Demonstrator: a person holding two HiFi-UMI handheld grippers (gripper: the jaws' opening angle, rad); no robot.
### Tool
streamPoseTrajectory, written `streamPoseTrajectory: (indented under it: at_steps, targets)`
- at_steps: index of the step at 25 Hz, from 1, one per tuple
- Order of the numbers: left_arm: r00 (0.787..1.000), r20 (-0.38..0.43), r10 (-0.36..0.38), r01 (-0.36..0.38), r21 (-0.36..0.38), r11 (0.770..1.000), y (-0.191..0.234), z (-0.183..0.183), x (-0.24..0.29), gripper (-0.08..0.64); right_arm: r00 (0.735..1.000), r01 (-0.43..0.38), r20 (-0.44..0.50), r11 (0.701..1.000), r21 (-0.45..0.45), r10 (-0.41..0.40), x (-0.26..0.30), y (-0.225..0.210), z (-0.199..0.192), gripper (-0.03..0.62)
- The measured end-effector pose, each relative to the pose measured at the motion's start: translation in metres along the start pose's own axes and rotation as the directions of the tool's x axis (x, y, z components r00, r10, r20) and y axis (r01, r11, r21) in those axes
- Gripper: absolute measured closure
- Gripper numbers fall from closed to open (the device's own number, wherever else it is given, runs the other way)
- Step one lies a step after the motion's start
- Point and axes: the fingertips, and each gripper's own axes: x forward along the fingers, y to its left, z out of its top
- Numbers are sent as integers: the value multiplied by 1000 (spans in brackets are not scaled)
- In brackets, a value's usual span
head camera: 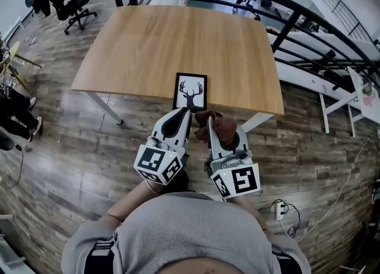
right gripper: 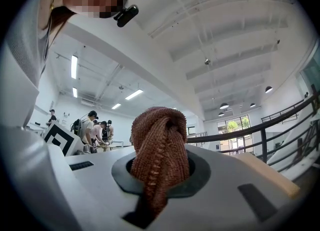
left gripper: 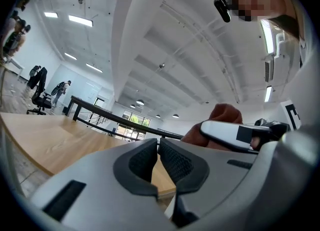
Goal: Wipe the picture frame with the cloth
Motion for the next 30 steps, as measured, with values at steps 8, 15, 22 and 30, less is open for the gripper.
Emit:
streamPoseTrajectory:
  at_steps: [8, 15, 22, 30]
  targets:
    - [997, -22, -70, 70, 6, 997, 51, 16, 58, 549, 999, 51, 10, 999, 3, -51, 76, -29, -8, 546]
    - [996, -49, -79, 79, -7, 997, 77, 10, 83, 548, 997, 76, -5, 997, 18, -76, 108, -47, -21, 546]
    - [991, -121, -62, 61, -16, 998, 86, -11, 97, 508, 998, 61, -22, 998, 26, -60, 123, -66, -27, 546]
    - [952, -305, -31, -33, -203, 979, 137, -72, 94, 348, 998, 28, -57, 998, 49, -25, 137, -79, -36, 546]
